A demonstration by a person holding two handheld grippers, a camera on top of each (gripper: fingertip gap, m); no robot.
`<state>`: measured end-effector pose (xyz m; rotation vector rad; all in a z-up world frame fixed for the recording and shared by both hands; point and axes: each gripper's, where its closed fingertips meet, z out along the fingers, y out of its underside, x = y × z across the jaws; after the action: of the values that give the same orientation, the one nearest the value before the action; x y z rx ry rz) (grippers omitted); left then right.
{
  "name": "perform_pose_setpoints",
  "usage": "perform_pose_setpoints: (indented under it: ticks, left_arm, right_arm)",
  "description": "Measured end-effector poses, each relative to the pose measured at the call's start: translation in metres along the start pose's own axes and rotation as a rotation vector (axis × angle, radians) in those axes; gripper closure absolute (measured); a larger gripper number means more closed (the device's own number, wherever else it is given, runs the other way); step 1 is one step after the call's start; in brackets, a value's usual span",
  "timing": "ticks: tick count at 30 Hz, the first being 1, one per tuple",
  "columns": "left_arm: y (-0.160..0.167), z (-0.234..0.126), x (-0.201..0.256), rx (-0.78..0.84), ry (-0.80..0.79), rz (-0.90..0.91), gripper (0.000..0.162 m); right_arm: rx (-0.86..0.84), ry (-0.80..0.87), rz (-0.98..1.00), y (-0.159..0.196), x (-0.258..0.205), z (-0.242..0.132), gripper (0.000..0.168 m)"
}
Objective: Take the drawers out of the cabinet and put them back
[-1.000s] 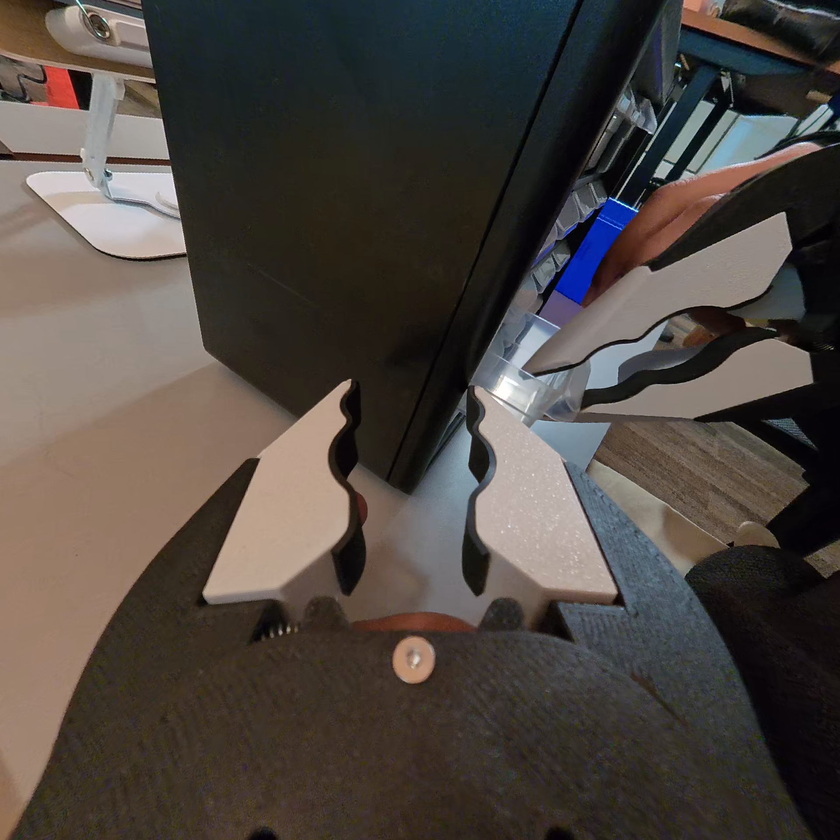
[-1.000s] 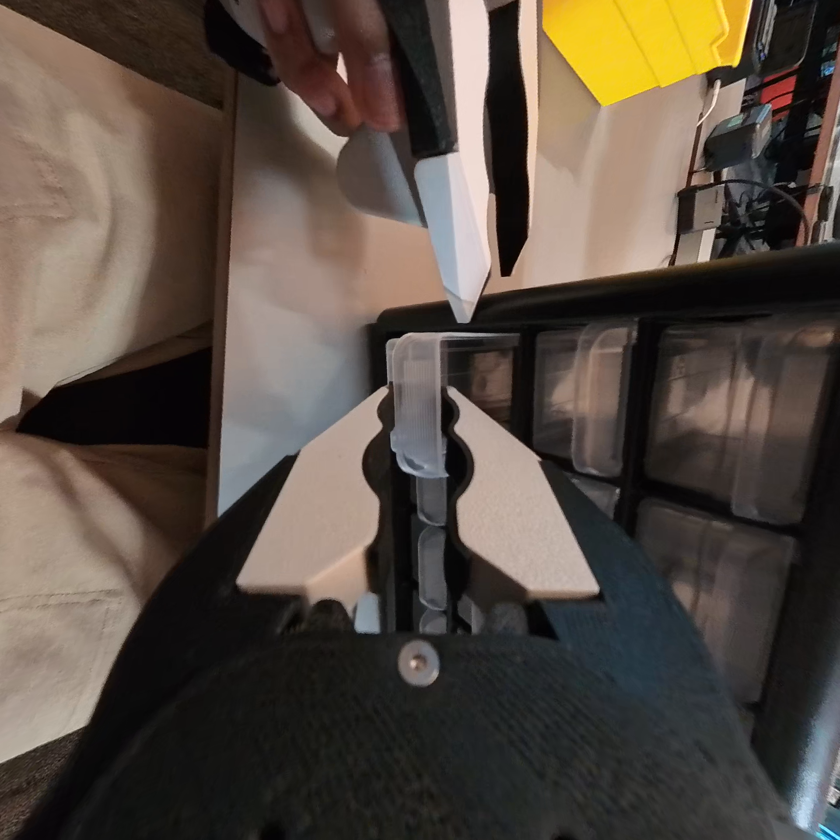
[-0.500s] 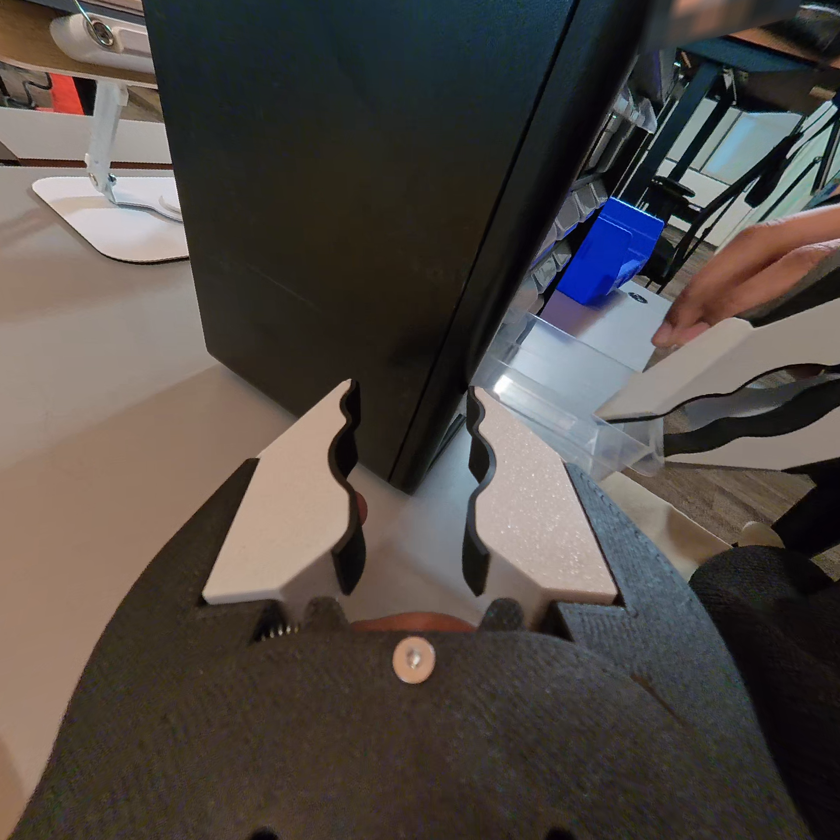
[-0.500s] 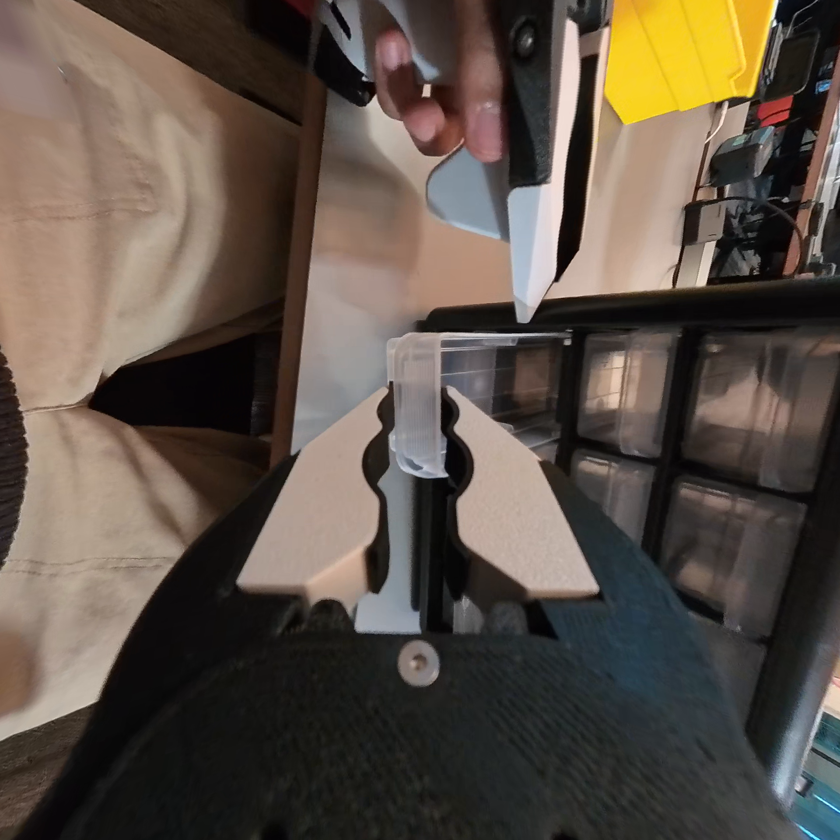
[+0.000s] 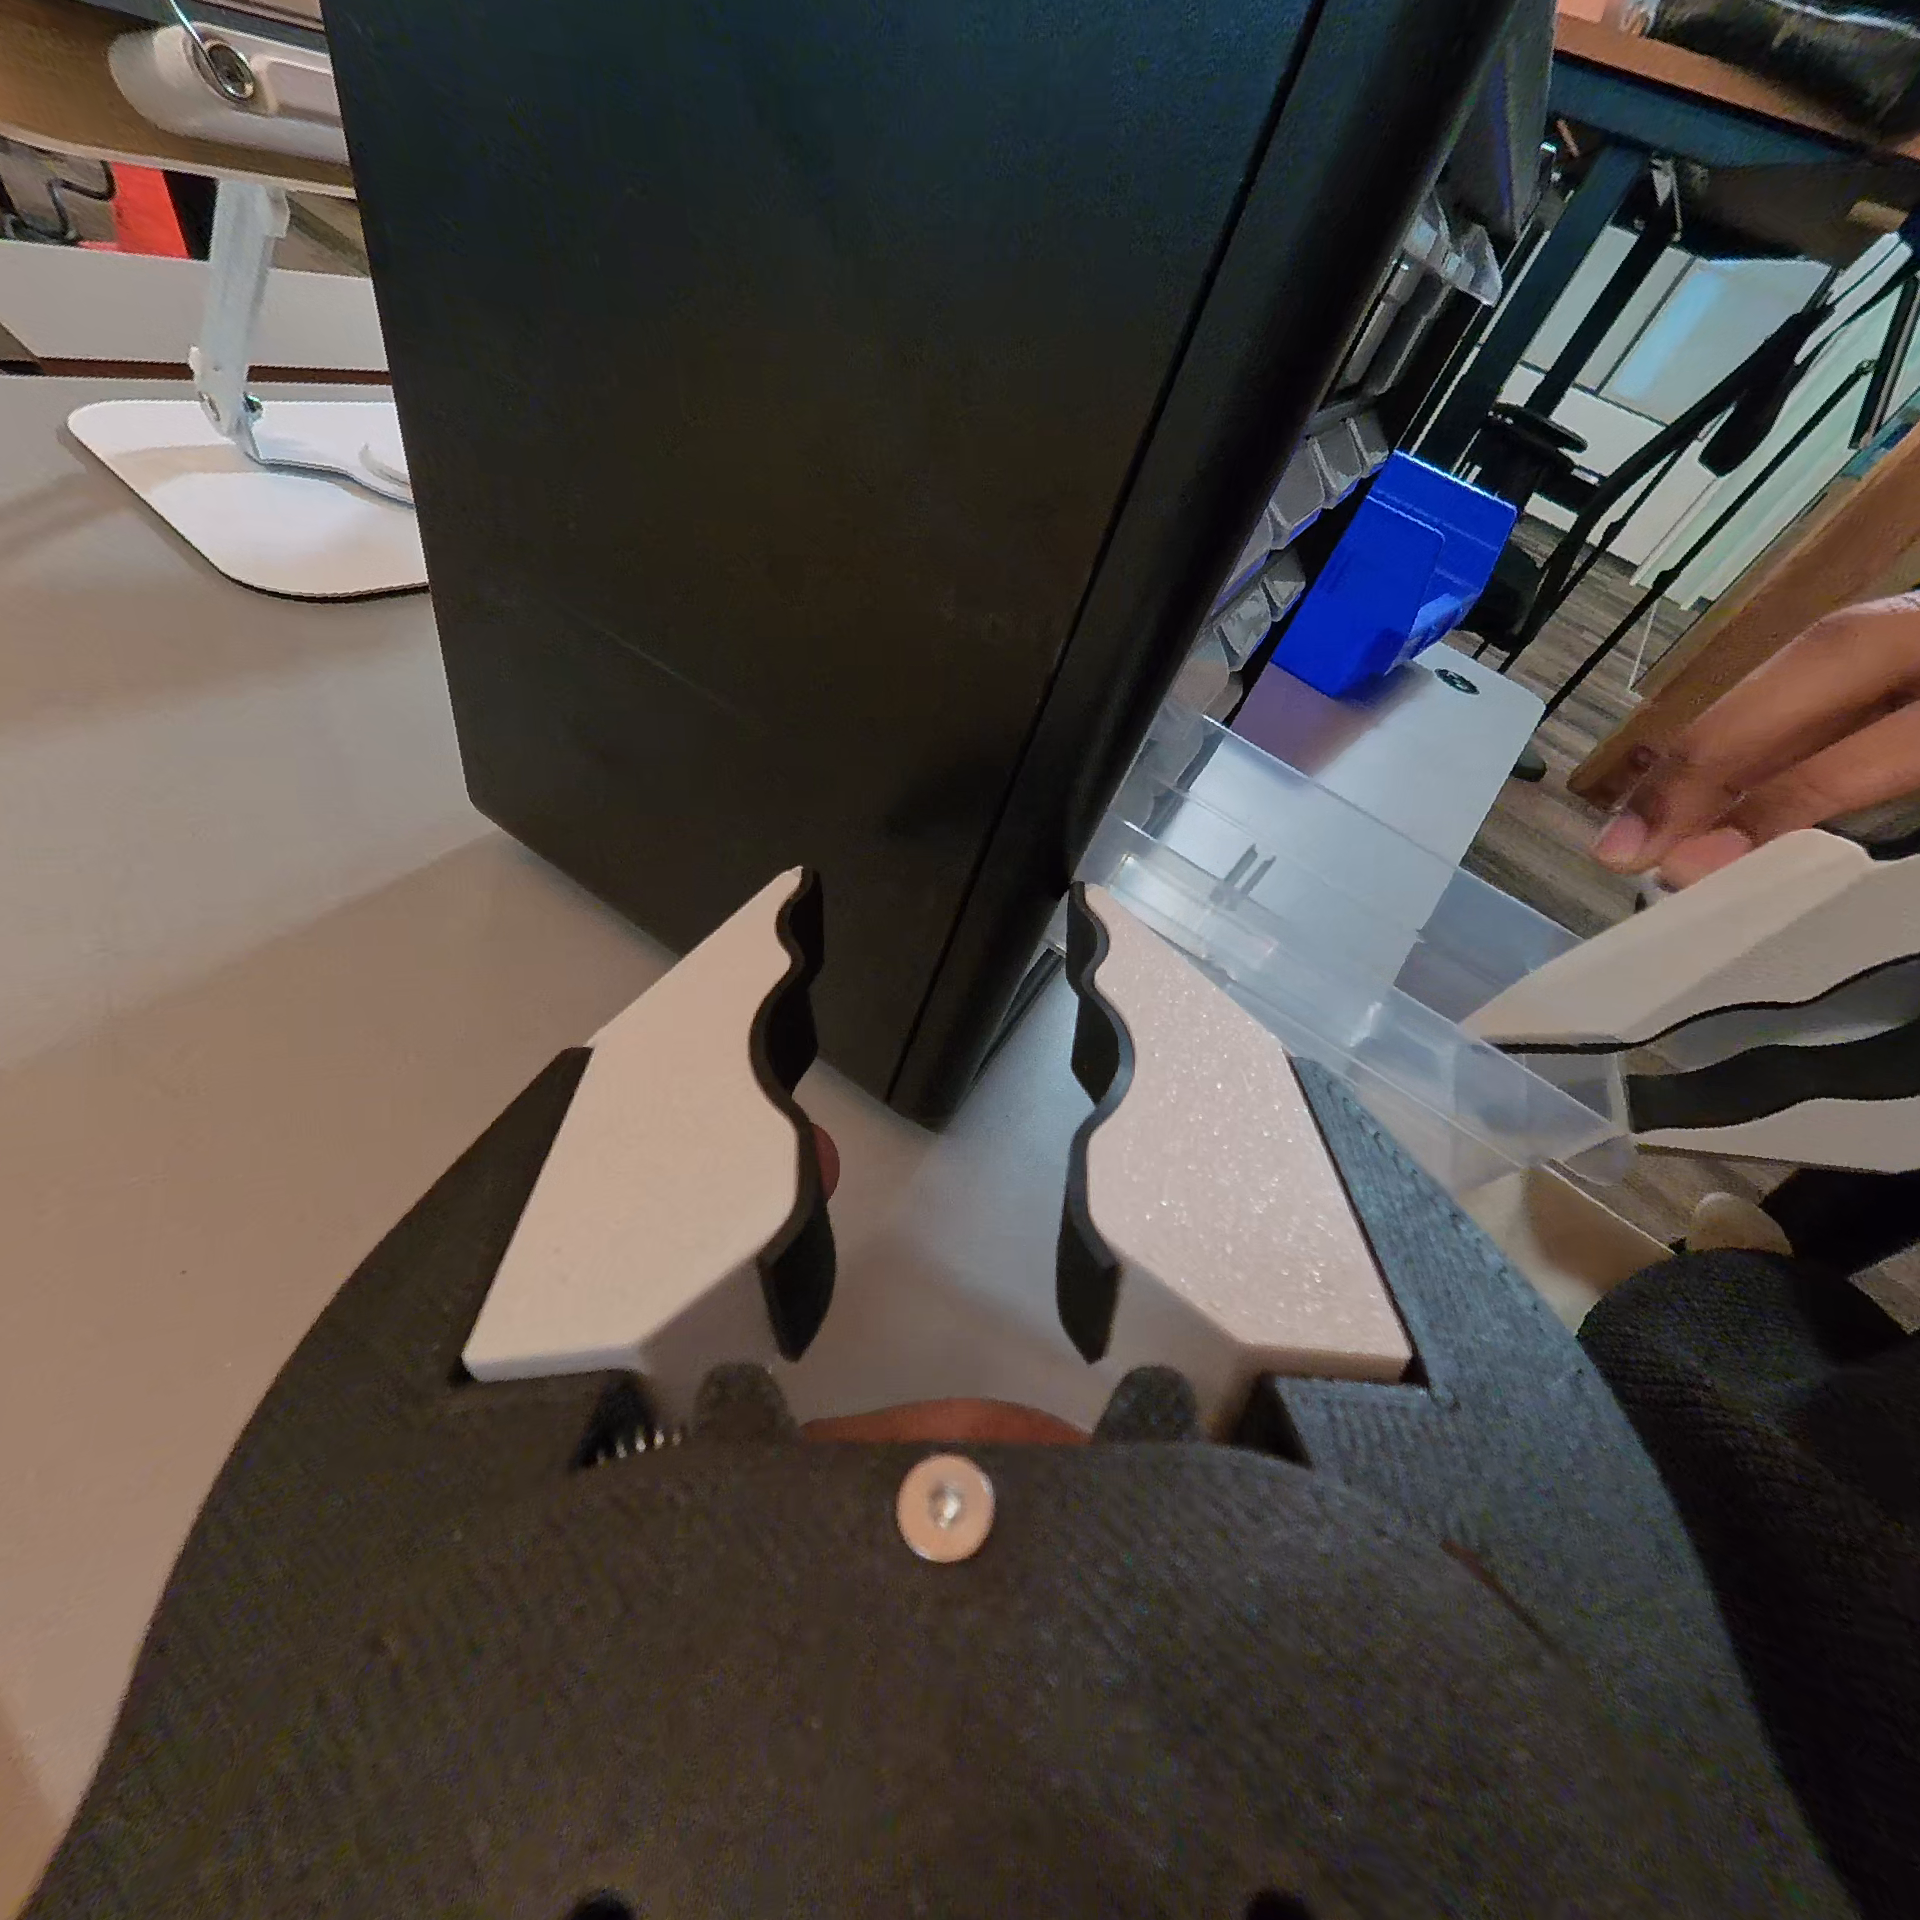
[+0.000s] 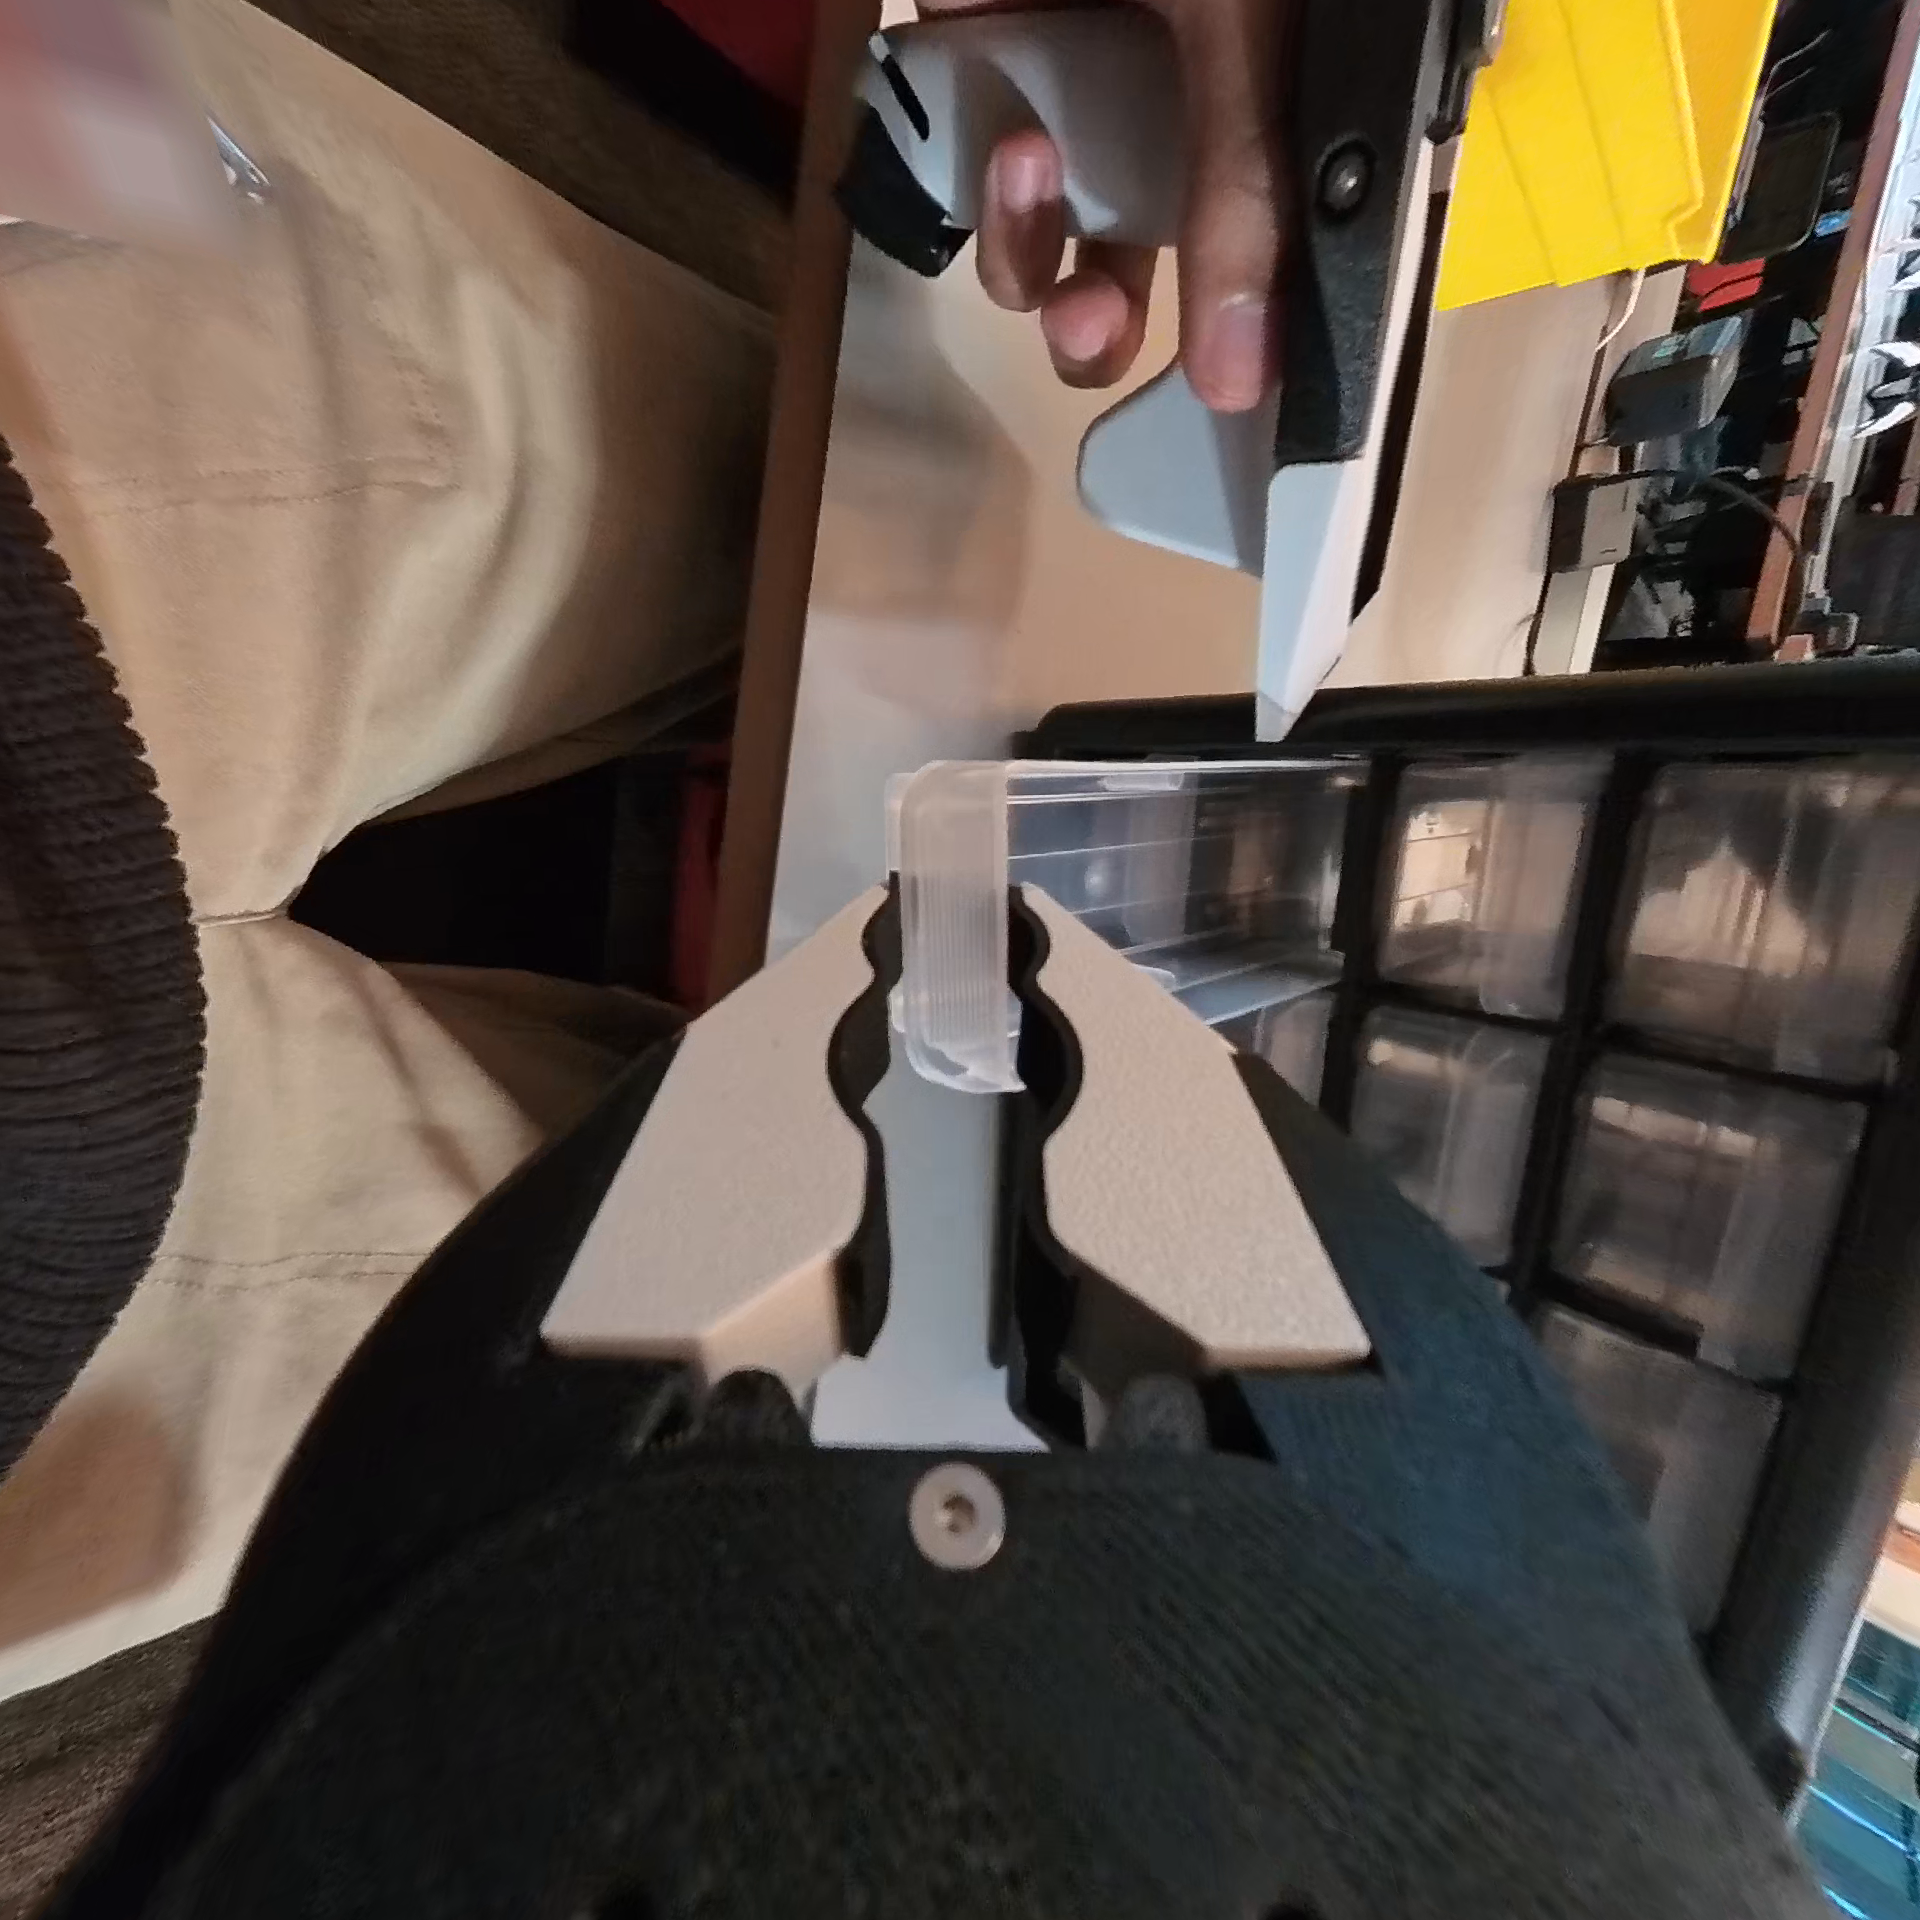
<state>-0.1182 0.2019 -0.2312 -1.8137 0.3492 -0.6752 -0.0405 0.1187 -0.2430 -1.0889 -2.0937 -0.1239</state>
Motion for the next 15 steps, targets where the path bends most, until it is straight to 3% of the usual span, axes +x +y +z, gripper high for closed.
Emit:
perform_pose_setpoints:
  ticks: [15]
  left_arm:
    - [0.001, 0.001, 0.0, -0.004, -0.001, 0.001, 0.117]
  right_arm:
    - [0.02, 0.013, -0.007, -0.002, -0.013, -0.011, 0.15]
